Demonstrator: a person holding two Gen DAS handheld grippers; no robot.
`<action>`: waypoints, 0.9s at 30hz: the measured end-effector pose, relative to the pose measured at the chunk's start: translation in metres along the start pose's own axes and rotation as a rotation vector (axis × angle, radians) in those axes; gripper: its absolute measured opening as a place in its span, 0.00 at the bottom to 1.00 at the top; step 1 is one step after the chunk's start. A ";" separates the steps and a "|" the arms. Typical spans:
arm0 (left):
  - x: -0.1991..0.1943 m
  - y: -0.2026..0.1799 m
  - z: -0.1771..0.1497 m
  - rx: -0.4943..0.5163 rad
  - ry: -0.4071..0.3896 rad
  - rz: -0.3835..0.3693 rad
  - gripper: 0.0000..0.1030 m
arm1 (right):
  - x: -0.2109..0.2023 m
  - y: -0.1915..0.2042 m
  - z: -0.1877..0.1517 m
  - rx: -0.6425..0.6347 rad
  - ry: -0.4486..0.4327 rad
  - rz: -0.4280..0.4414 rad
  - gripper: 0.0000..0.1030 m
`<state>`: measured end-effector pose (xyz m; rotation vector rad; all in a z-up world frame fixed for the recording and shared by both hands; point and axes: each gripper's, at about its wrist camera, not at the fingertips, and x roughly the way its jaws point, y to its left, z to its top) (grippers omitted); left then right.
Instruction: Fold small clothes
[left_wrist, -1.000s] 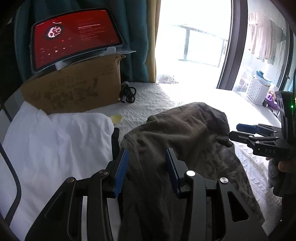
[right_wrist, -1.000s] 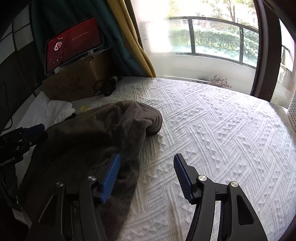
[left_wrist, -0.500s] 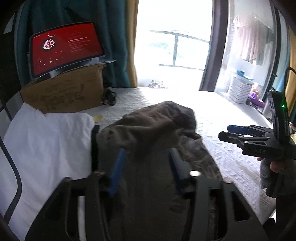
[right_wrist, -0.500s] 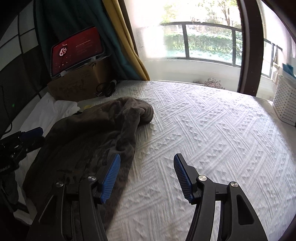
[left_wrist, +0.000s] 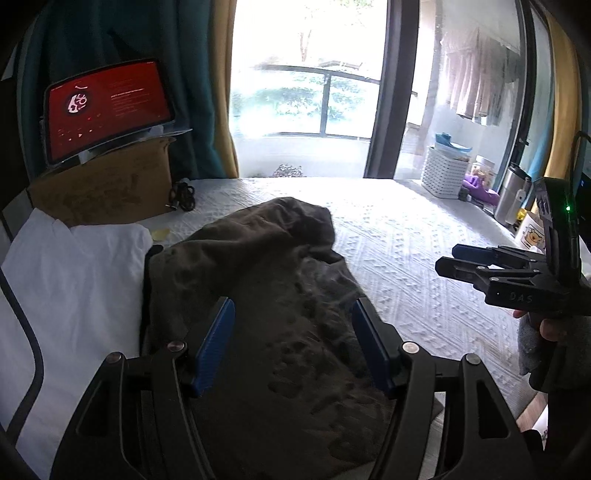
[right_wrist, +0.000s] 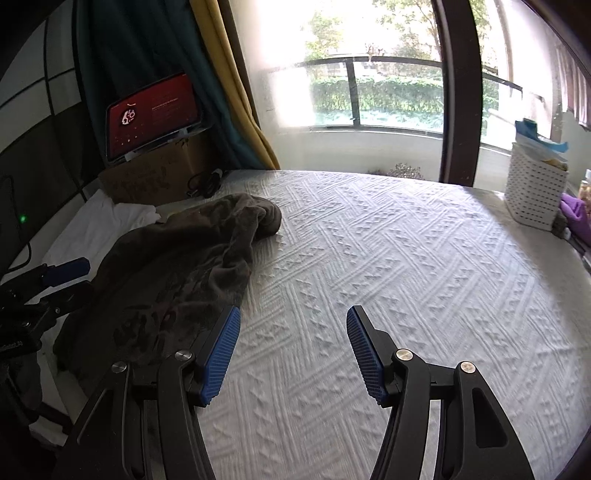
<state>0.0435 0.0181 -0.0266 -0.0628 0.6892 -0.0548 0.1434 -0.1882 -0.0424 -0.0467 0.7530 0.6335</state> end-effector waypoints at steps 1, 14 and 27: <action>-0.002 -0.002 -0.001 0.001 -0.003 -0.003 0.64 | -0.003 0.000 -0.001 0.000 -0.002 -0.003 0.60; -0.023 -0.033 -0.002 0.046 -0.044 -0.030 0.64 | -0.065 0.000 -0.018 -0.018 -0.072 -0.085 0.60; -0.058 -0.068 0.011 0.126 -0.184 -0.020 0.71 | -0.132 -0.002 -0.011 -0.033 -0.224 -0.134 0.79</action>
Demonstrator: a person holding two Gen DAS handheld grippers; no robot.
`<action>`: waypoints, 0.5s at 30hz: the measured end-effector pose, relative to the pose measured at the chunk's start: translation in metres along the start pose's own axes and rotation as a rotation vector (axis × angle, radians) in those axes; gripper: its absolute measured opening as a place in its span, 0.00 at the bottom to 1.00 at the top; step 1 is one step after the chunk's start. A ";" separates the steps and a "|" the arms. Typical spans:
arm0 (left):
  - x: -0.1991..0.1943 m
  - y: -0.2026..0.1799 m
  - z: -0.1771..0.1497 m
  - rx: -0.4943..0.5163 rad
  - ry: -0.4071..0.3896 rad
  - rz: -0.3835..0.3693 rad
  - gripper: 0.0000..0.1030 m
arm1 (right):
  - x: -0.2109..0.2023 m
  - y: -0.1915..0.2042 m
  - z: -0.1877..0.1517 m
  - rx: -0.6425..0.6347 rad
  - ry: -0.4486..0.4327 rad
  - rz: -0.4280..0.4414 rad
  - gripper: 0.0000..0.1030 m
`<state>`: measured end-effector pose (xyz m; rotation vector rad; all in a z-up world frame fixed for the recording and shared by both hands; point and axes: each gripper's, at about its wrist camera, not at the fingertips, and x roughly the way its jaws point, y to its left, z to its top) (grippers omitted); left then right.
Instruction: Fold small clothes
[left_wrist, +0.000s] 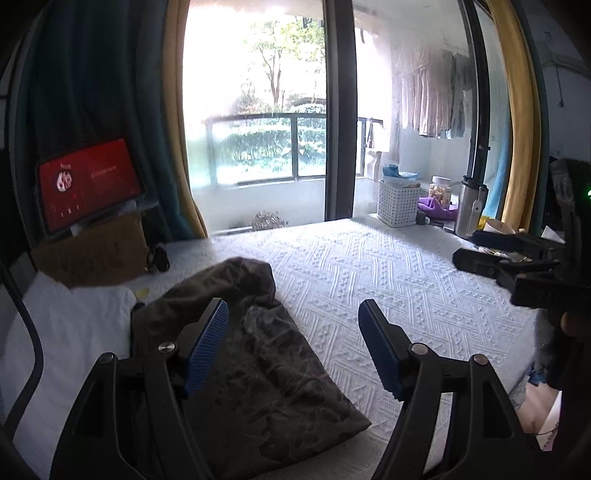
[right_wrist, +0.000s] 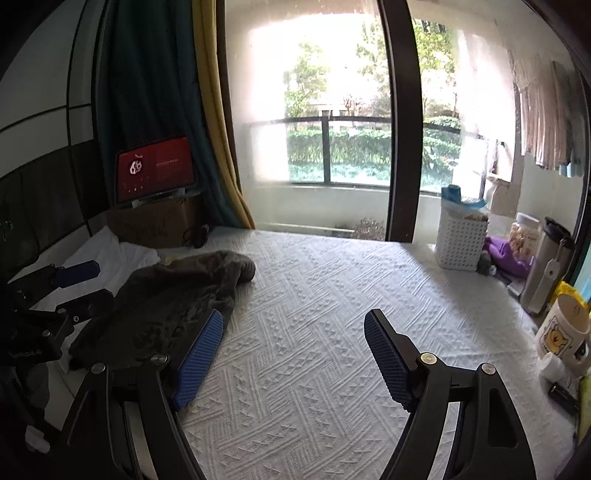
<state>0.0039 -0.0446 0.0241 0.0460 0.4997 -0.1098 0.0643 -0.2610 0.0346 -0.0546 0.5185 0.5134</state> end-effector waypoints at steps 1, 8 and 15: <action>-0.002 -0.002 0.002 0.005 -0.011 0.000 0.71 | -0.004 -0.001 0.001 -0.002 -0.009 -0.005 0.79; -0.022 -0.006 0.018 -0.023 -0.123 -0.006 0.71 | -0.034 -0.002 0.007 -0.021 -0.117 -0.034 0.92; -0.038 -0.005 0.028 -0.038 -0.195 0.060 0.71 | -0.054 0.001 0.014 -0.049 -0.181 -0.104 0.95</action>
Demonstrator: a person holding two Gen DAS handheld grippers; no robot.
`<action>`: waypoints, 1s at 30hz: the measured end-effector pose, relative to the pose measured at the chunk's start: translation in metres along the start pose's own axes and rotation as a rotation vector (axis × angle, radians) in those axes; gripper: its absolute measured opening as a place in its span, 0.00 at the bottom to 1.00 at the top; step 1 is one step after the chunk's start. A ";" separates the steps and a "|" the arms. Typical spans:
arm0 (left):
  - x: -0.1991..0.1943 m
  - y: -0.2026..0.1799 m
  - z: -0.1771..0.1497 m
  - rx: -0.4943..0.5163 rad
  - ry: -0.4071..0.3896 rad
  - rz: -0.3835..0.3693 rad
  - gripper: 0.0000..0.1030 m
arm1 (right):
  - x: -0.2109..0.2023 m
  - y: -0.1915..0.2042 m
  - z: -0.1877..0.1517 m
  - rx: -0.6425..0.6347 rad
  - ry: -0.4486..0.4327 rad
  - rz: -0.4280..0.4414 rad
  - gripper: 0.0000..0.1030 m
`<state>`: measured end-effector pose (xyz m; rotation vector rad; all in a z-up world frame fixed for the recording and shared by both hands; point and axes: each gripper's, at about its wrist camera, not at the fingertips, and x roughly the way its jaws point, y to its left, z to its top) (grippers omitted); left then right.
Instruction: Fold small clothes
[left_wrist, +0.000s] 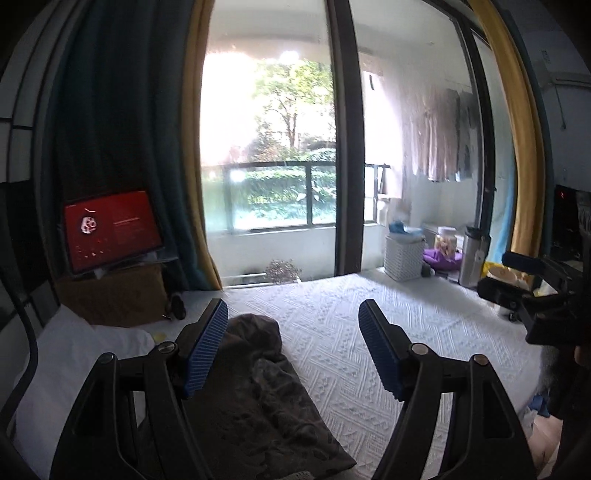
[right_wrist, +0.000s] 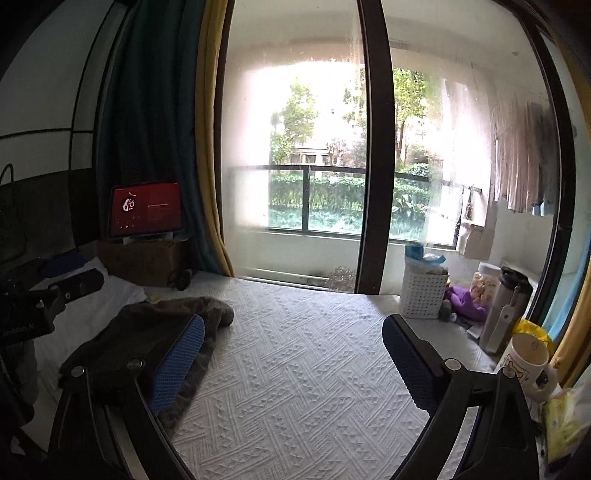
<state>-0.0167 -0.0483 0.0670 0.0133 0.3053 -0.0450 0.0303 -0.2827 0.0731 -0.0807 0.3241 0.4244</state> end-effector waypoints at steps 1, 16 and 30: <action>-0.002 0.001 0.002 -0.003 -0.011 0.002 0.71 | -0.003 0.000 0.003 -0.002 -0.009 -0.006 0.95; -0.044 0.015 0.027 -0.020 -0.184 0.049 1.00 | -0.023 0.012 0.041 -0.014 -0.085 0.023 0.95; -0.056 0.038 0.033 -0.039 -0.220 0.121 1.00 | -0.033 0.029 0.063 -0.037 -0.106 0.014 0.96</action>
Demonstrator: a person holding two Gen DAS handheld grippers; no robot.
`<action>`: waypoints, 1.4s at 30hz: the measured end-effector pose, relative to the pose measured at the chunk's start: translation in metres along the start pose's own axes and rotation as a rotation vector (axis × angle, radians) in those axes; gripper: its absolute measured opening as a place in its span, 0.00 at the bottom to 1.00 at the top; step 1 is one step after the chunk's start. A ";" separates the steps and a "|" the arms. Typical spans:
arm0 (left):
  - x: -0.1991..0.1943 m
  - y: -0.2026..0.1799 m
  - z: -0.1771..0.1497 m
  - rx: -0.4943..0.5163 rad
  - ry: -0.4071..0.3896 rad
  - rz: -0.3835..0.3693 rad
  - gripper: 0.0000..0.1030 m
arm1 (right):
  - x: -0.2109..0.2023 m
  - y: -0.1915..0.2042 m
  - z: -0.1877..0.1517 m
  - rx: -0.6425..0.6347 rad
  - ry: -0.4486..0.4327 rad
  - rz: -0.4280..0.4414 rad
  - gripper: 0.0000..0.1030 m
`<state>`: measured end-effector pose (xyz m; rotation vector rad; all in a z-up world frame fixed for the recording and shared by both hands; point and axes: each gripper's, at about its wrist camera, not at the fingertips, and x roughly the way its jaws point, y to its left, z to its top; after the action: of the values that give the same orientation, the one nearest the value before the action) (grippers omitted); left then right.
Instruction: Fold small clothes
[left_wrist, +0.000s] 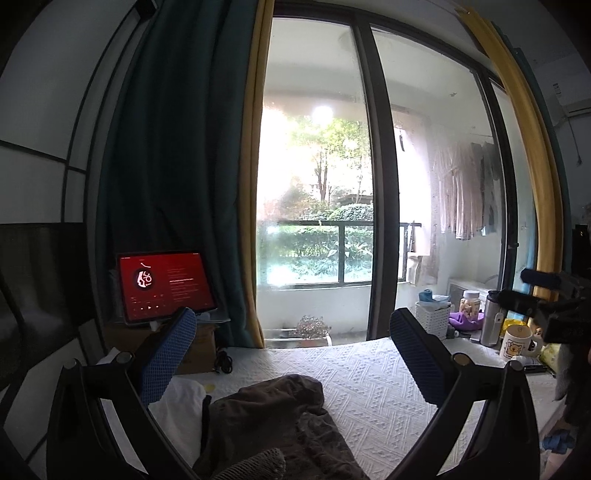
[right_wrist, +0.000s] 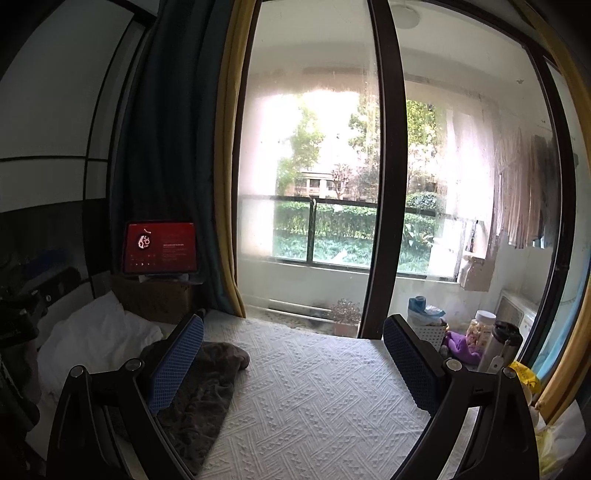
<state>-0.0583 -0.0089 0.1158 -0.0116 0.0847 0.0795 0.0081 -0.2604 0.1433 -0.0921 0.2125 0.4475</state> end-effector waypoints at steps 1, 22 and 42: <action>0.001 0.001 0.000 -0.001 0.000 0.004 1.00 | -0.002 0.000 0.002 0.004 -0.008 -0.005 0.96; 0.020 -0.012 -0.012 0.010 0.063 -0.014 1.00 | -0.006 -0.007 -0.005 0.064 0.025 -0.061 0.97; 0.018 -0.012 -0.015 -0.004 0.059 -0.011 1.00 | -0.011 -0.009 -0.011 0.068 0.036 -0.082 0.97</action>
<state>-0.0403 -0.0198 0.0995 -0.0183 0.1433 0.0682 0.0005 -0.2750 0.1358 -0.0423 0.2581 0.3570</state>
